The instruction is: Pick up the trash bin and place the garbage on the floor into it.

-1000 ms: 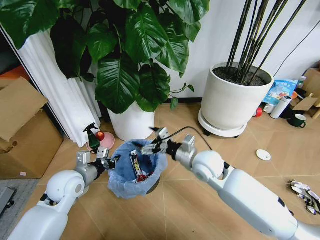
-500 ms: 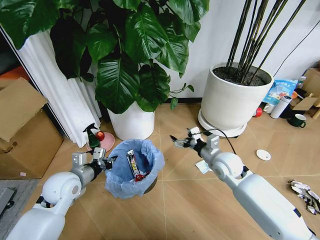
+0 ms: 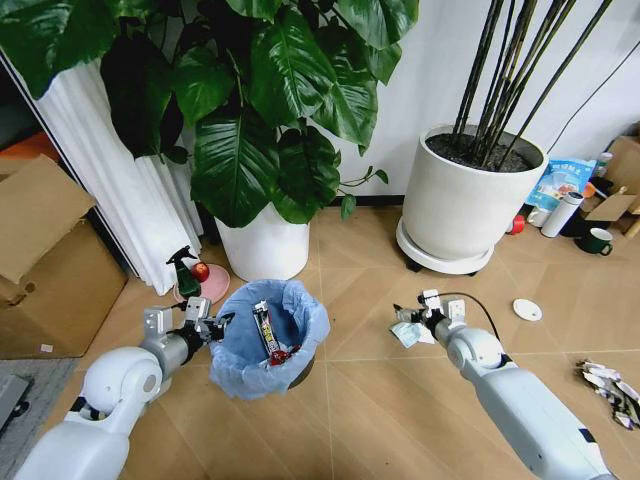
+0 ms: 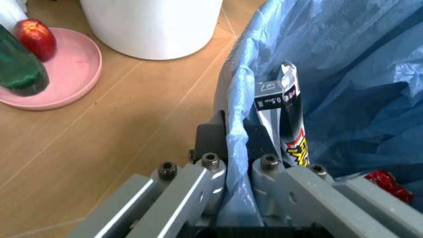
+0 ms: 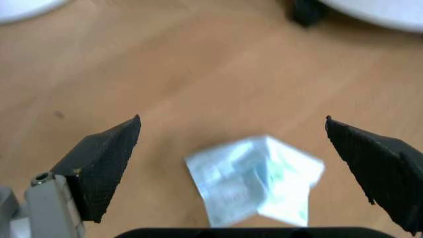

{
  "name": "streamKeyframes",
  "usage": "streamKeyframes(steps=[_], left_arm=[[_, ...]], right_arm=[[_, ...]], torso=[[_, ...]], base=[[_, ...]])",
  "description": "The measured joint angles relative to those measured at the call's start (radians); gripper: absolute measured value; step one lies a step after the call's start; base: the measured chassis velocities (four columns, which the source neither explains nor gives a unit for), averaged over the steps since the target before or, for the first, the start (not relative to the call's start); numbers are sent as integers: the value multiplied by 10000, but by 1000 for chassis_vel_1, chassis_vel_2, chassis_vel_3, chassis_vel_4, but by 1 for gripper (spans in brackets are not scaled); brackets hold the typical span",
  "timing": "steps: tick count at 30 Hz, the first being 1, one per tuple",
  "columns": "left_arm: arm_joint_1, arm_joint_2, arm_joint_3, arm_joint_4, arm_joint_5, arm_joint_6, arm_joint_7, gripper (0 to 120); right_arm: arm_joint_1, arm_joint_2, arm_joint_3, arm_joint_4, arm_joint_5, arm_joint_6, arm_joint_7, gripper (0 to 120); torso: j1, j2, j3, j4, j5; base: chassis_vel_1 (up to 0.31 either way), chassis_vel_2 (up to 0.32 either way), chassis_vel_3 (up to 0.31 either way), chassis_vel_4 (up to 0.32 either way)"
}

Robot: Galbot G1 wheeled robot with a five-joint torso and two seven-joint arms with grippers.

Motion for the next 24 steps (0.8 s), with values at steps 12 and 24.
streamKeyframes(steps=[12,24], left_arm=[[-82,4,129,140,2,-7,4,0],[-139,65,149,186,-2,-15,41,0]], right_arm=[[523,1309,479,-2399,-191,-9,-20,100],[870,1823,884,-3467,-388,54,-135,88]], torso=[[0,0,1,1,-3],[0,-1,1,0,2]], base=[[0,0,0,0],[0,0,0,0]])
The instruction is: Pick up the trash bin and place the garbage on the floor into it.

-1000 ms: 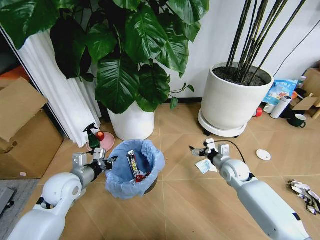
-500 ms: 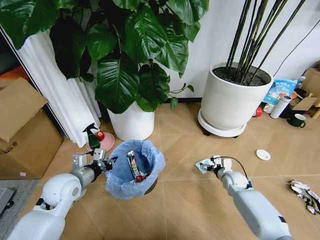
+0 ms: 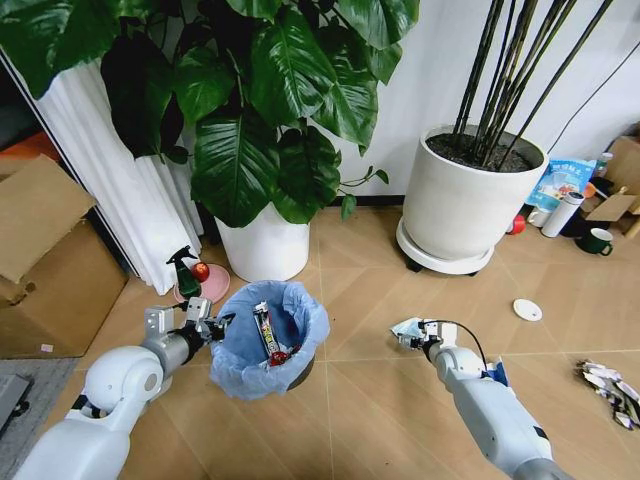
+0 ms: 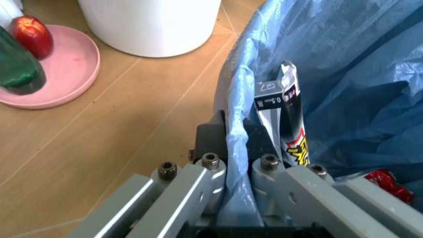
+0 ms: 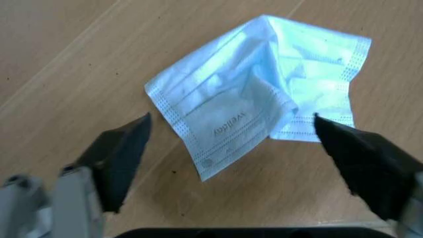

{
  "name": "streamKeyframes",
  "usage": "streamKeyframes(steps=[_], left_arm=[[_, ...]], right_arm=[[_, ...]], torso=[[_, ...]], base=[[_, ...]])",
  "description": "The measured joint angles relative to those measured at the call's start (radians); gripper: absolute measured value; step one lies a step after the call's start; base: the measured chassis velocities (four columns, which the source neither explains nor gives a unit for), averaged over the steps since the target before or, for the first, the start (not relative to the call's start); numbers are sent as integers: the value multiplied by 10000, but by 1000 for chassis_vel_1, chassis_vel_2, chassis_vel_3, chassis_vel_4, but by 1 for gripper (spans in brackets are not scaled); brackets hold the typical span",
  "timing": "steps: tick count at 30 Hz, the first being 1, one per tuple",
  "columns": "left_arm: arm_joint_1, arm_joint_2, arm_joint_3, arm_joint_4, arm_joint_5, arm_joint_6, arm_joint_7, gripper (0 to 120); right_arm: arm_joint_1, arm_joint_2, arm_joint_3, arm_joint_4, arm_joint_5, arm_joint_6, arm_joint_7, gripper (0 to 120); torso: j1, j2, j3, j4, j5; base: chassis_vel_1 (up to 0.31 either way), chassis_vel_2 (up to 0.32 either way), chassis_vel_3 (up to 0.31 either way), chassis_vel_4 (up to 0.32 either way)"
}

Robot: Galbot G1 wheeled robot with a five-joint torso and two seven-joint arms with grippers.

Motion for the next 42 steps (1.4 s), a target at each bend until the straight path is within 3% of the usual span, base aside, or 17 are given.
streamKeyframes(steps=[9,12,17,24,42], left_arm=[[3,81,-3,-19,-29,-4,9,0],[15,101,-4,-62,-48,-4,10,0],[36,108,-5,-86,-53,0,11,0],[60,147,-26,-117,-59,12,10,0],[150,134,-51,-207,-55,15,11,0]], right_arm=[[-23,81,188,-139,-8,50,-64,57],[-24,99,283,-250,-7,64,-107,41],[-16,99,371,-336,-7,81,-151,30],[-21,89,540,-437,-27,136,-236,0],[-557,-12,780,487,-664,893,-506,0]], torso=[[0,0,0,0,0],[0,0,0,0,0],[0,0,0,0,-1],[0,0,0,0,-1],[0,0,0,0,1]], base=[[0,0,0,0],[0,0,0,0],[0,0,0,0],[0,0,0,0],[0,0,0,0]])
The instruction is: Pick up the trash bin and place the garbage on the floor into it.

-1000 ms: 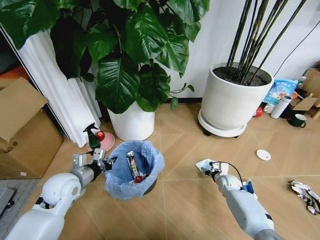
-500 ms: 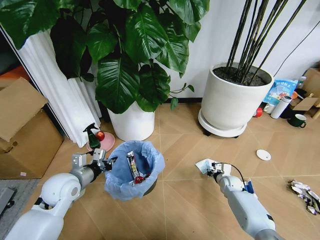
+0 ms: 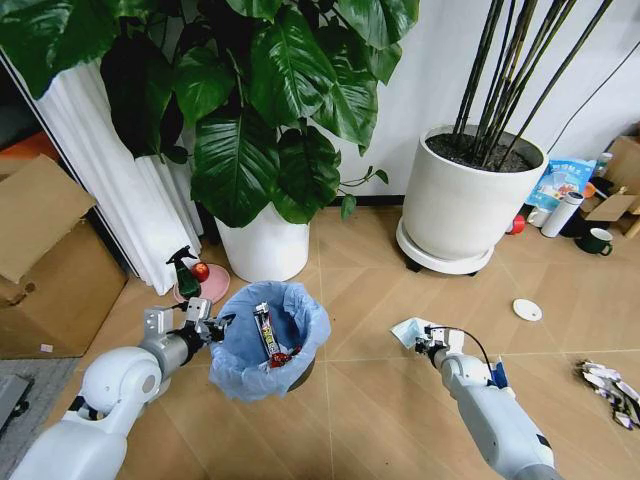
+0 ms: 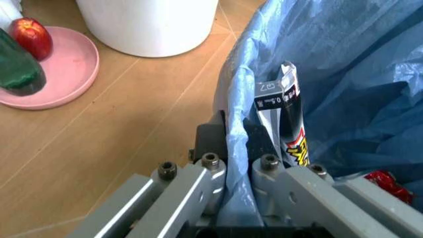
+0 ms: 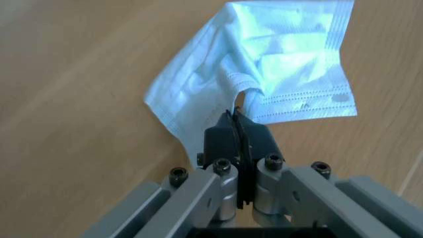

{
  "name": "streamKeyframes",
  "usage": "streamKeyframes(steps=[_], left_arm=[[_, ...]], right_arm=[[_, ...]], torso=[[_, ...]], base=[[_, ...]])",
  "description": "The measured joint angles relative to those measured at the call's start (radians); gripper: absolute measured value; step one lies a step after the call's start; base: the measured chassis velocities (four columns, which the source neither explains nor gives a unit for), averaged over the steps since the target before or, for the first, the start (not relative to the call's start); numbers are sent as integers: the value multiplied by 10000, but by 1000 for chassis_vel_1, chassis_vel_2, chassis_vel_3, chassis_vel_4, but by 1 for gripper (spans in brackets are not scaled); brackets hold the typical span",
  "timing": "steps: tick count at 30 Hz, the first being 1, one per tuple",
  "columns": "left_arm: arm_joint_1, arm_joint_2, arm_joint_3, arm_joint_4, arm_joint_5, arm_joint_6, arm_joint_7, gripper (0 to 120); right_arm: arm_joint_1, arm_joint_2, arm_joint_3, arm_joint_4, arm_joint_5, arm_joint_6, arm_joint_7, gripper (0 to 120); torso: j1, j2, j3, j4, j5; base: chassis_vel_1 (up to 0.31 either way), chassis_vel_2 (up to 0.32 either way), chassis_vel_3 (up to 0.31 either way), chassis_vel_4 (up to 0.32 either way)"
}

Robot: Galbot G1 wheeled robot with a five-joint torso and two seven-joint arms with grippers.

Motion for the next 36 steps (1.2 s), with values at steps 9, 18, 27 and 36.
streamKeyframes(steps=[9,18,27,36], left_arm=[[31,1,-16,-33,16,-10,11,0],[28,11,-17,-40,28,-18,19,0],[-28,-29,111,-15,74,-23,24,0],[-237,85,326,53,65,-15,21,0]], right_arm=[[-909,-955,177,3112,151,182,-2,0],[-1428,-2022,27,5933,145,369,-92,0],[-1513,-2844,-745,9101,755,53,-115,0],[-376,-3425,-2691,10771,2674,-404,47,0]], torso=[[0,0,0,-3,-1],[0,0,0,-1,1],[0,0,0,-1,1],[0,0,0,1,-4]], base=[[0,0,0,0],[0,0,0,0],[0,0,0,0],[0,0,0,0]])
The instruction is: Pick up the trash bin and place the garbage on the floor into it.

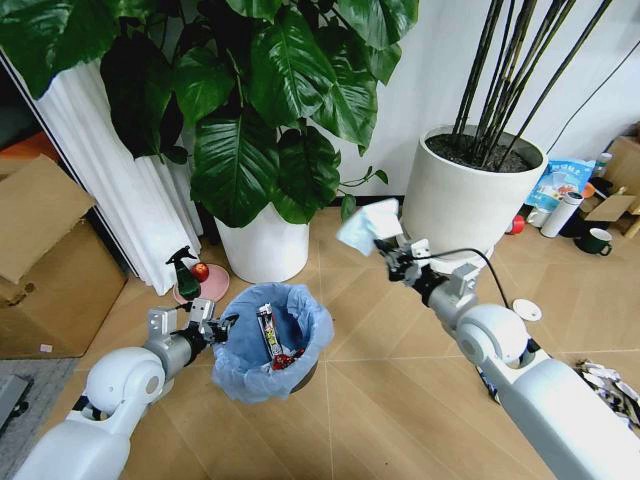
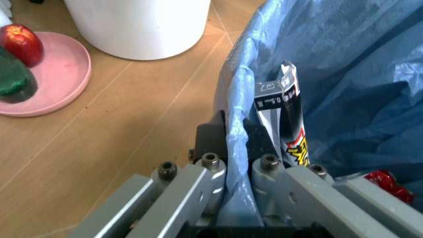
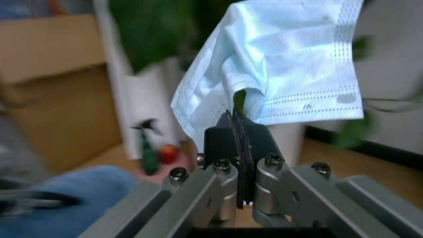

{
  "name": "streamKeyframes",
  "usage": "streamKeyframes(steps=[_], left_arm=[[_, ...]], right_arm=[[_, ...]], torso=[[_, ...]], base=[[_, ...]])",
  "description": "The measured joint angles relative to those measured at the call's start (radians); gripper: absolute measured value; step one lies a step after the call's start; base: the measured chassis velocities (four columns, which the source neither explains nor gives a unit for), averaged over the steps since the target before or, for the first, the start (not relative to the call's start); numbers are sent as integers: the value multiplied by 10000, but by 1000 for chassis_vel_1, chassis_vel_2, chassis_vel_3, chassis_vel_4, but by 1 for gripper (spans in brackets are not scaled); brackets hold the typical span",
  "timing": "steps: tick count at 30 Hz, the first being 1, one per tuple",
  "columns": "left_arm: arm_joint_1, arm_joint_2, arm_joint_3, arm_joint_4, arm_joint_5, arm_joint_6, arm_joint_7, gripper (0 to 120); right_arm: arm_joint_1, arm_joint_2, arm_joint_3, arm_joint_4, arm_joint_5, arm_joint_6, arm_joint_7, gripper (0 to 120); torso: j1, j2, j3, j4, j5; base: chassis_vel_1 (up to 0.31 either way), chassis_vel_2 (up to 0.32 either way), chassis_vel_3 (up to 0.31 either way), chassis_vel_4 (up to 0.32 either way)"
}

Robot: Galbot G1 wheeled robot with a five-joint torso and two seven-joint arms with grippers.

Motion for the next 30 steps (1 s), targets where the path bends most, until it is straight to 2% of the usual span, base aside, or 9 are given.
streamKeyframes(steps=[1,8,12,22,24,25,28,30], left_arm=[[0,0,0,0,0,0,0,0],[-108,18,135,50,-15,26,-15,0],[-127,2,142,70,-23,29,-22,0],[-78,11,69,65,-44,29,-26,0],[-74,13,58,52,-49,29,-28,0],[-74,13,58,52,-49,29,-28,0],[-69,4,43,38,-51,29,-35,0],[-68,-2,41,27,-53,29,-37,0]], right_arm=[[0,0,0,0,0,0,0,0],[865,-78,-1912,587,726,-217,65,0],[1102,-97,-2622,644,790,-257,88,0],[854,-478,-3029,788,513,-303,70,1],[836,-494,-3064,787,467,-313,77,13],[836,-494,-3064,787,467,-313,77,13],[821,-516,-3126,781,452,-320,93,28],[812,-516,-3131,772,451,-319,111,31]], torso=[[0,0,0,0,0],[0,0,0,0,0],[0,0,0,0,2],[0,0,0,-2,2],[0,0,0,-2,2],[0,0,0,-2,2],[0,0,0,-1,2],[0,0,0,-1,2]], base=[[0,0,0,0],[0,0,0,0],[0,0,0,0],[0,0,0,0],[0,0,0,0],[0,0,0,0],[0,0,0,0],[0,0,0,0]])
